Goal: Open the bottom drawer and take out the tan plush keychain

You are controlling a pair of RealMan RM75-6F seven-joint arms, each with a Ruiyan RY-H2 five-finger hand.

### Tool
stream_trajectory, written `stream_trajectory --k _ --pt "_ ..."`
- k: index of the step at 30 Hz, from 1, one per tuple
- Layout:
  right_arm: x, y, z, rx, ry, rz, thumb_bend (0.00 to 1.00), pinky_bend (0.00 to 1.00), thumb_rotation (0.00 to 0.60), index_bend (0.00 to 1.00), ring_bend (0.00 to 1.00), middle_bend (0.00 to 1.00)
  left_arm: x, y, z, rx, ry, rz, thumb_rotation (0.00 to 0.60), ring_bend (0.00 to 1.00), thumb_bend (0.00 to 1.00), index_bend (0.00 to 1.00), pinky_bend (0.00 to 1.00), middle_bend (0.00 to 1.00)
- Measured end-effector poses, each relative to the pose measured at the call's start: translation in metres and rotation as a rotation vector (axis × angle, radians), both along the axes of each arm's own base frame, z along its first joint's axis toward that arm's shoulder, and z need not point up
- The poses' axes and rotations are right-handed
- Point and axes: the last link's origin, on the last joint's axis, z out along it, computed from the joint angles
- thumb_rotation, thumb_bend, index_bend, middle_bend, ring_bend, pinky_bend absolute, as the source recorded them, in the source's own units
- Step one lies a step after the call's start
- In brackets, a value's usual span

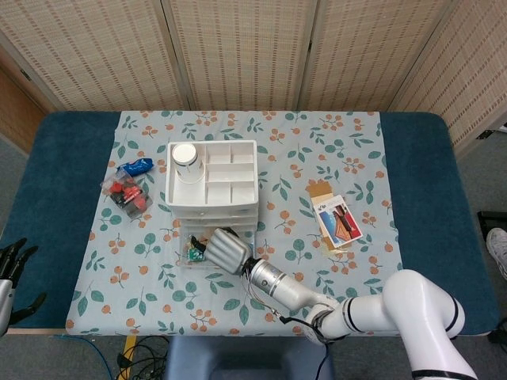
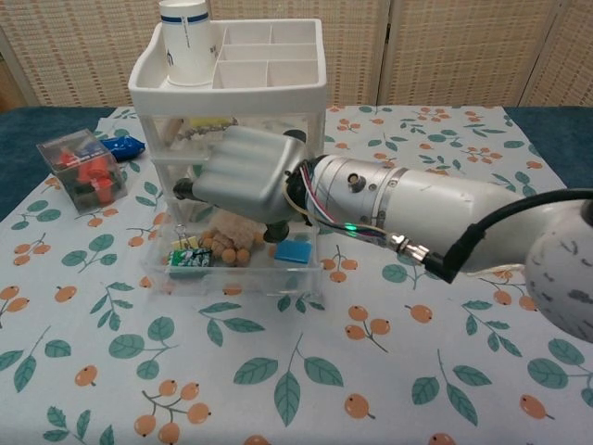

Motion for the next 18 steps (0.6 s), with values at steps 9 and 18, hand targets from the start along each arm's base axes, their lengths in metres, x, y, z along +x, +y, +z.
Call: stream_trajectory --k 9,18 --pt "0.004 -0.005 -0.02 -0.019 0.063 0.038 0.24 1.0 0.6 0.13 0.98 0.87 -0.003 -0.001 -0.001 -0.004 -0.002 0.012 0.6 0.09 0.21 0.15 0.09 0.08" --pt "0.004 -0.011 -0.032 -0.058 0.101 0.058 0.25 1.0 0.6 0.15 0.98 0.87 -0.007 -0.003 0.002 0.004 -0.003 0.019 0.6 0.09 0.21 0.15 0.09 0.08"
